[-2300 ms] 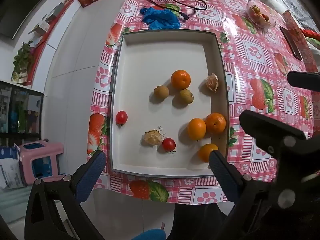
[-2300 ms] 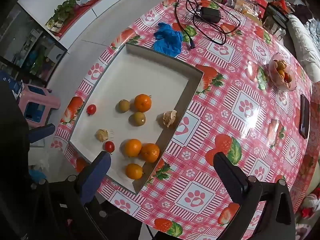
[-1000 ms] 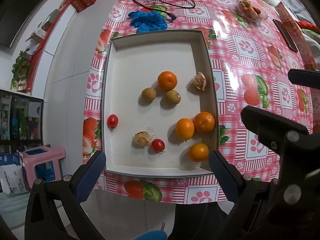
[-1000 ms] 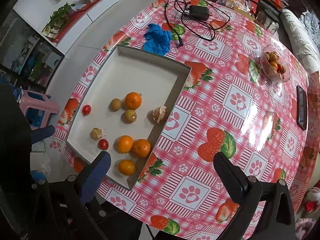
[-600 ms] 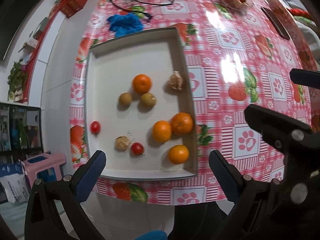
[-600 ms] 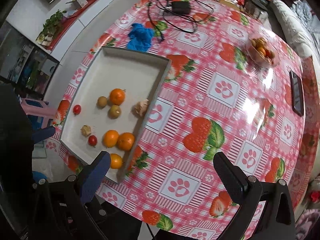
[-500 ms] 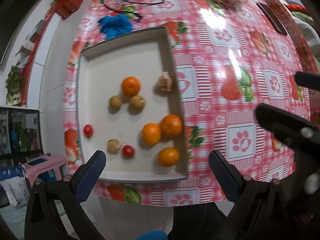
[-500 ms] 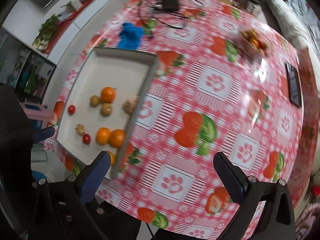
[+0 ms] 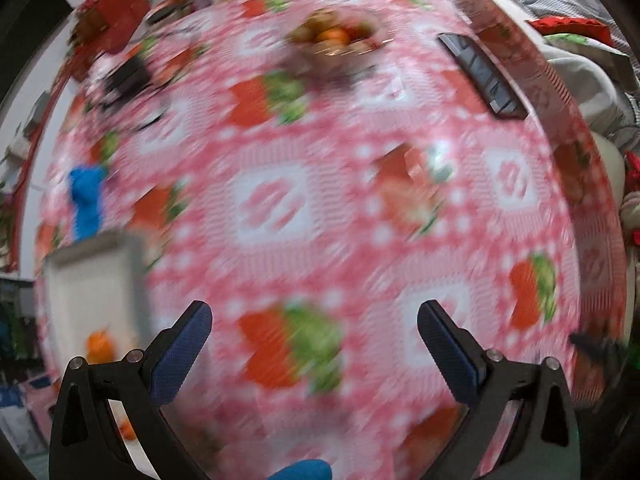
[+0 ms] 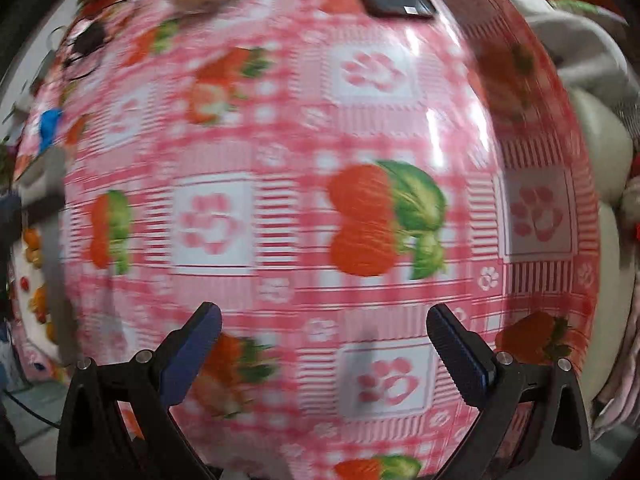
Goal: Organize fruits
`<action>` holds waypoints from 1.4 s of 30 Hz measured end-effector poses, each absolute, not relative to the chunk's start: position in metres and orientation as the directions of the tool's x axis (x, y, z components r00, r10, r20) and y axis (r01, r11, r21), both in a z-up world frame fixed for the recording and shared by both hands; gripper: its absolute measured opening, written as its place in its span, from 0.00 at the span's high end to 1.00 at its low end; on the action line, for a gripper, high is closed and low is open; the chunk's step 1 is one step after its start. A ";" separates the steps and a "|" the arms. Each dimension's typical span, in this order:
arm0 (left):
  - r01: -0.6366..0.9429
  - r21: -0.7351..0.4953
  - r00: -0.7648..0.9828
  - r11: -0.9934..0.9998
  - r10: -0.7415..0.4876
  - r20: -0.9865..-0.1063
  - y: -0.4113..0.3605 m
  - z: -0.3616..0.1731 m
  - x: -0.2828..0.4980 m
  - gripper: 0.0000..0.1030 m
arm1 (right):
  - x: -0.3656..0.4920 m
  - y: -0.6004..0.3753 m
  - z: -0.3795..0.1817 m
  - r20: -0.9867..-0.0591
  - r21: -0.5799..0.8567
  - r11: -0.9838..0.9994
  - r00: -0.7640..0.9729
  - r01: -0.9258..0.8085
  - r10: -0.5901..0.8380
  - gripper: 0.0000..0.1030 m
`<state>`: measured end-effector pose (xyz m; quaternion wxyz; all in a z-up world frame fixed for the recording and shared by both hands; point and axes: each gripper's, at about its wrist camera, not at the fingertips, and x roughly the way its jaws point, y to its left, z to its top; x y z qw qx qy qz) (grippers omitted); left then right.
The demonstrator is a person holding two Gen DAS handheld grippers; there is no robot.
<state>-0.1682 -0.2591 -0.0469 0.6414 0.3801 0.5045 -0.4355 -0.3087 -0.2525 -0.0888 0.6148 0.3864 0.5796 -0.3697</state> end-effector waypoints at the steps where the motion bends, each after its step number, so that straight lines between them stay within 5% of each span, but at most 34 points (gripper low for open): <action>1: 0.944 0.048 0.116 0.328 -0.191 -0.975 -0.273 -0.054 -0.176 0.00 | -0.315 -0.255 -0.096 -0.998 0.043 0.422 0.056 0.906 -0.019 0.00; 21: 0.900 0.003 0.253 0.436 -0.518 -0.817 -0.338 -0.121 -0.207 0.00 | -0.353 -0.283 -0.125 -0.846 -0.017 0.439 0.221 0.898 -0.485 0.00; 42: 0.900 -0.002 0.250 0.436 -0.520 -0.817 -0.339 -0.120 -0.199 0.00 | -0.346 -0.281 -0.127 -0.822 -0.017 0.422 0.228 0.906 -0.521 0.00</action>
